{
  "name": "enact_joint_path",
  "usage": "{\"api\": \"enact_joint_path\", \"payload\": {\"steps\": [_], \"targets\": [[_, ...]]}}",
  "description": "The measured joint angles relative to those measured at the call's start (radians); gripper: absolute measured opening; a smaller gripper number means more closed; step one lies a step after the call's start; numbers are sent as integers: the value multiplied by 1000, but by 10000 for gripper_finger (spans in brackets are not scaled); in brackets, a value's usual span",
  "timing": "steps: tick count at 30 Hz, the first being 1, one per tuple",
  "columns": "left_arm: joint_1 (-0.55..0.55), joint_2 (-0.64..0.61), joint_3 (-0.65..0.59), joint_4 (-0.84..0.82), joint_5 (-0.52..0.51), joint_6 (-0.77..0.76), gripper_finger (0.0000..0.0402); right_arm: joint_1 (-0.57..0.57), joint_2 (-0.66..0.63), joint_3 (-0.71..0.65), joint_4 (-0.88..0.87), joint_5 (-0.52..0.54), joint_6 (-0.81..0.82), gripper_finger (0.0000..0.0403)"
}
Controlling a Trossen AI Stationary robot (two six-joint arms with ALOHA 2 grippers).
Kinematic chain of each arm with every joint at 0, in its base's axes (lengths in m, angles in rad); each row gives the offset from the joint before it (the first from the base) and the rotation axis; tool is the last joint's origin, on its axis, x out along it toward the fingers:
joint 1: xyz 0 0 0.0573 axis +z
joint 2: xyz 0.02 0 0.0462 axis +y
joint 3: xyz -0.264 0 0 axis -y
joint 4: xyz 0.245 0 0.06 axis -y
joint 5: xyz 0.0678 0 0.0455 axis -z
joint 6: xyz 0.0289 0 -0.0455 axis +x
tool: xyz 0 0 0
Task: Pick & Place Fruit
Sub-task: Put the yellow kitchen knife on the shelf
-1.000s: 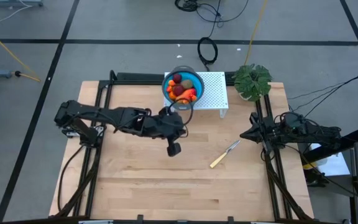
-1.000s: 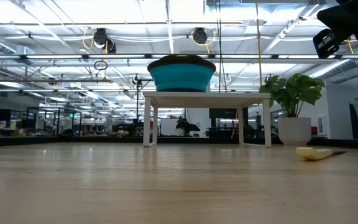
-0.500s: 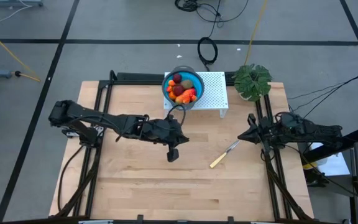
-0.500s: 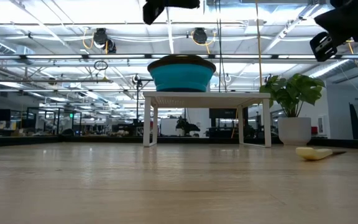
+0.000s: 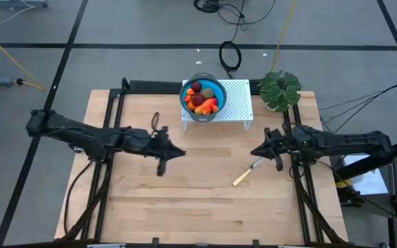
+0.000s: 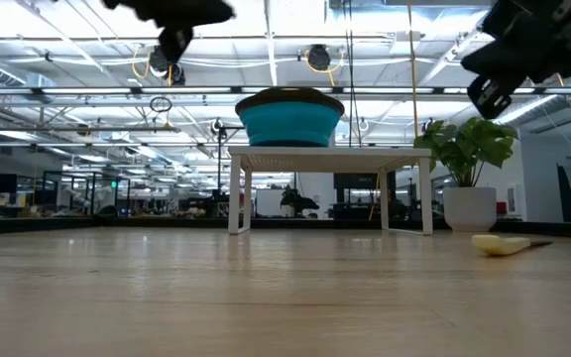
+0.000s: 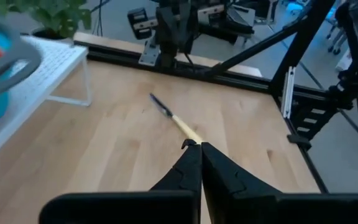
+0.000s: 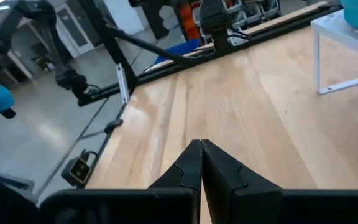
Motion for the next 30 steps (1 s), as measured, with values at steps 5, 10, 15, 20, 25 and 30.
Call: {"api": "enact_joint_path", "payload": {"steps": [5, 10, 15, 20, 25, 30], "targets": [[0, -175, -145, 13, 0, 2, 3, 4, 100, 2, 76, 63, 55, 0], [0, -361, -277, 12, 0, 6, 8, 35, 175, 35, 83, 160, 59, 0], [0, -528, -387, 11, 0, 13, 2, 78, 250, 125, 41, 243, 59, 0], [0, -670, -483, 11, -1, 37, 9, 123, 337, 231, -59, 320, 91, 0], [0, -782, -562, 10, 7, 55, 3, 163, 432, 327, -162, 343, 177, 0], [0, -868, -619, 9, 23, 62, 10, 217, 530, 422, -261, 419, 263, 0]]}}
